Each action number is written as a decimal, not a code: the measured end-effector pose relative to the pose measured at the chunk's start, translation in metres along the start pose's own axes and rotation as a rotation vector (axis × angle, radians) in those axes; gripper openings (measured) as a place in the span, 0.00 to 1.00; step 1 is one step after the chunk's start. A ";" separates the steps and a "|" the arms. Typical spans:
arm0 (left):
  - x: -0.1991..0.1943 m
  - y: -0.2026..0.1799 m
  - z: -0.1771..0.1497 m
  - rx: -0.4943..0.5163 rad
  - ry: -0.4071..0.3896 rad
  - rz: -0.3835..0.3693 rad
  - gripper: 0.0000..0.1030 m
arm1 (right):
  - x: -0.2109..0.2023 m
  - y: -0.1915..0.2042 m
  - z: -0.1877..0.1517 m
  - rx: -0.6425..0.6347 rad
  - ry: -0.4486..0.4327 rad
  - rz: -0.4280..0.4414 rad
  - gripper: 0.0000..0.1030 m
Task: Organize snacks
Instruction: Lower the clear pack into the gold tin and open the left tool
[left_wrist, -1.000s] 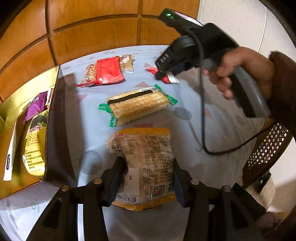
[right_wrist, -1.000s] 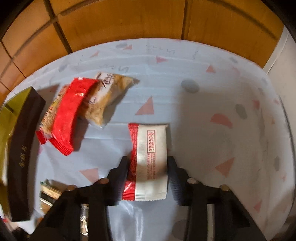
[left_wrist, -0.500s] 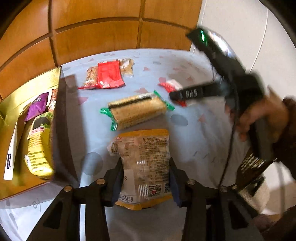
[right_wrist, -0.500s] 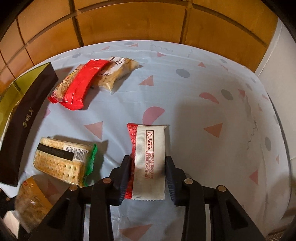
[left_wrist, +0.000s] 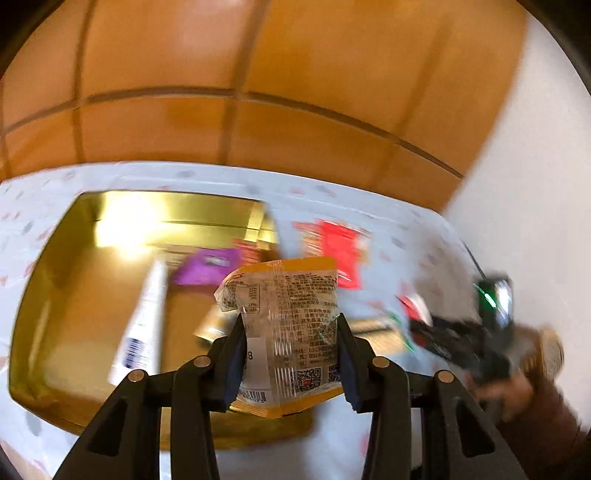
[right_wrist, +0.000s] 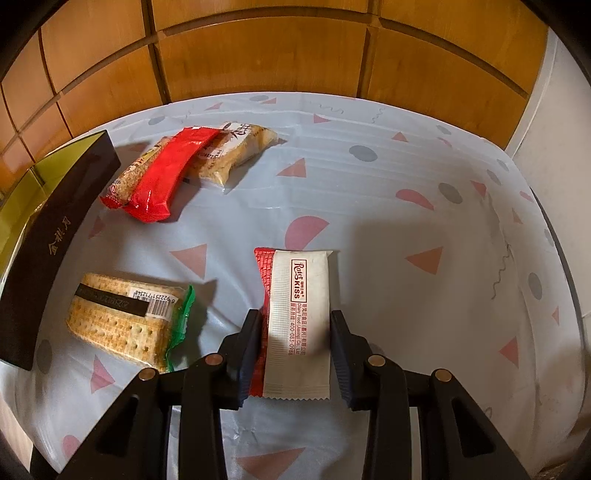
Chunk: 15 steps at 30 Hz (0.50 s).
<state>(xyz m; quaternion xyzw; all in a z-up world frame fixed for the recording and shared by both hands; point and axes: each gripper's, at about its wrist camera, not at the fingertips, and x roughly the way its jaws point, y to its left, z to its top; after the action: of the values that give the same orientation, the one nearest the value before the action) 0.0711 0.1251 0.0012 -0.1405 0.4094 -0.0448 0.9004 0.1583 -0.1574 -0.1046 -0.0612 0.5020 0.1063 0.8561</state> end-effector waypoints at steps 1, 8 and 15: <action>0.003 0.011 0.008 -0.033 -0.001 0.014 0.42 | 0.000 0.000 0.000 0.001 -0.001 0.001 0.36; 0.034 0.050 0.049 -0.081 0.008 0.126 0.42 | 0.000 -0.001 -0.001 0.003 -0.018 0.008 0.36; 0.083 0.072 0.078 -0.091 0.051 0.199 0.44 | 0.000 -0.002 -0.002 0.004 -0.022 0.012 0.36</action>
<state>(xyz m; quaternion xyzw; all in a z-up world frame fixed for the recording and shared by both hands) 0.1815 0.1943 -0.0309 -0.1388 0.4458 0.0598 0.8823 0.1570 -0.1600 -0.1052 -0.0554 0.4929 0.1112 0.8612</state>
